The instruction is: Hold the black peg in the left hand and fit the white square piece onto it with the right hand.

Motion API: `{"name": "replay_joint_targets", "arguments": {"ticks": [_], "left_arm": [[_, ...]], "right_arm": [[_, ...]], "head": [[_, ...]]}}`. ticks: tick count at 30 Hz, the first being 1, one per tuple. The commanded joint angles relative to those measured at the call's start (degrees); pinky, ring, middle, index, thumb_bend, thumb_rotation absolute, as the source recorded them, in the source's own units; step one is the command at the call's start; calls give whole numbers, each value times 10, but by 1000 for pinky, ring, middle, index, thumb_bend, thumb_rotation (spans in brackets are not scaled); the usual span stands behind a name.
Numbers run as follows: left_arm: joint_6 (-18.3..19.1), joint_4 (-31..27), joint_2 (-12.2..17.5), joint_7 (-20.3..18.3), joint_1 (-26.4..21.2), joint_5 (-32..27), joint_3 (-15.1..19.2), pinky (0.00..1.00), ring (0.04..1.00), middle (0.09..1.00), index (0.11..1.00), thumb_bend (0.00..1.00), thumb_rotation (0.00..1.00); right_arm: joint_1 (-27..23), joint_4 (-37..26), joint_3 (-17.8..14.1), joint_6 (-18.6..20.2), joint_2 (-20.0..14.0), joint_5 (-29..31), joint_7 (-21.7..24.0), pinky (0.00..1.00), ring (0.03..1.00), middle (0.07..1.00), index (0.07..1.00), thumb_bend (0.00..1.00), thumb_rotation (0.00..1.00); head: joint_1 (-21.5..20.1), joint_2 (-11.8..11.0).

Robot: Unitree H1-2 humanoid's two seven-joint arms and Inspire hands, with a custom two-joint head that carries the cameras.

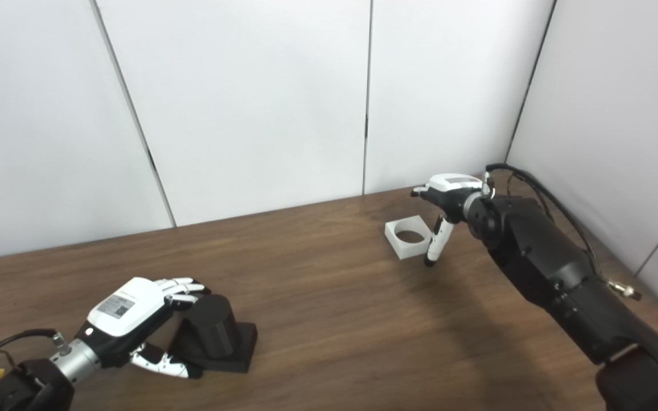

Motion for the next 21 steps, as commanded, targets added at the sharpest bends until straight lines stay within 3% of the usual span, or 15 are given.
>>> {"name": "replay_joint_targets", "arguments": {"ticks": [1, 10, 21], "left_arm": [[-16, 14, 25, -49, 33, 38, -25, 784, 872, 843, 490, 524, 65], [-10, 8, 22, -54, 37, 44, -29, 788, 871, 849, 490, 524, 67], [-8, 0, 24, -59, 39, 41, -28, 795, 877, 852, 491, 524, 68]], "right_arm": [[-36, 1, -6, -19, -5, -2, -28, 993, 1000, 1000, 933, 878, 191], [-41, 56, -3, -50, 18, 12, -79, 975, 997, 1000, 901, 844, 198], [-58, 98, 20, -54, 42, -1, -94, 977, 982, 988, 874, 824, 199]], "head": [[4, 2], [27, 2], [30, 8]]}}
